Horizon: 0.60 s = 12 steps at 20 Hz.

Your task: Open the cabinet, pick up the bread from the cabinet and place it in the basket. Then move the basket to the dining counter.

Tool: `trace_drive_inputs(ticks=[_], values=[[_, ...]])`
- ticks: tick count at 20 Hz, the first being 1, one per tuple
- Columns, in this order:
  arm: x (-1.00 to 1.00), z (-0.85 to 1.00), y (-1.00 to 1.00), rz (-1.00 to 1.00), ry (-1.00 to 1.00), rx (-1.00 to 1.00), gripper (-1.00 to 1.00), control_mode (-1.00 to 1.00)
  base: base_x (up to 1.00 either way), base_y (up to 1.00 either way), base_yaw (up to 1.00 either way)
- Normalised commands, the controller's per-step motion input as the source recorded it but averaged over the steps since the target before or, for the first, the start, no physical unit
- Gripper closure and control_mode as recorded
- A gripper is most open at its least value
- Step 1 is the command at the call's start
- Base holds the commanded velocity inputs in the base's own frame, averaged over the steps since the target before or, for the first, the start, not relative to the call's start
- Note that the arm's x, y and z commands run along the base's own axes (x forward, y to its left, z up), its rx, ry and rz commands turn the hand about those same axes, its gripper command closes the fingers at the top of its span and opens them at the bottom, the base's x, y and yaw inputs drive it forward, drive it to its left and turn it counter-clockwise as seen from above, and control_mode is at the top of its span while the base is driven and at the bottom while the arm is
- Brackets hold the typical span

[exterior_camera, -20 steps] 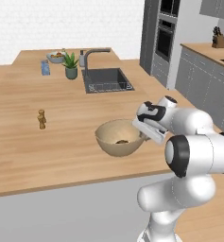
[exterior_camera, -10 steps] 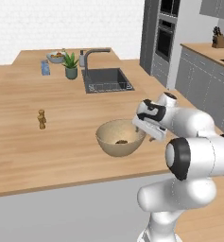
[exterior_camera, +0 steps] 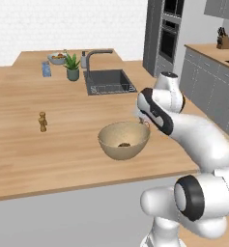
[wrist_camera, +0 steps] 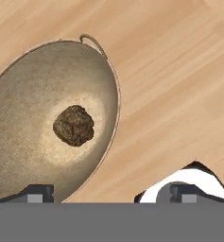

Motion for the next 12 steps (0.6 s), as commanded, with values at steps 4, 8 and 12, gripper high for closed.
trace_drive_inputs(ticks=[4,8,12], values=[[-0.99,1.0,0.33,0.25,-0.17,-0.36,-1.0,-1.0,0.0,0.0,0.0],[-0.96,0.9,0.36,0.22,-0.22,-0.27,-1.0,-1.0,0.0,0.0,0.0],[-0.87,0.15,0.32,0.17,-0.21,-0.1,-1.0,-1.0,0.0,0.0,0.0]])
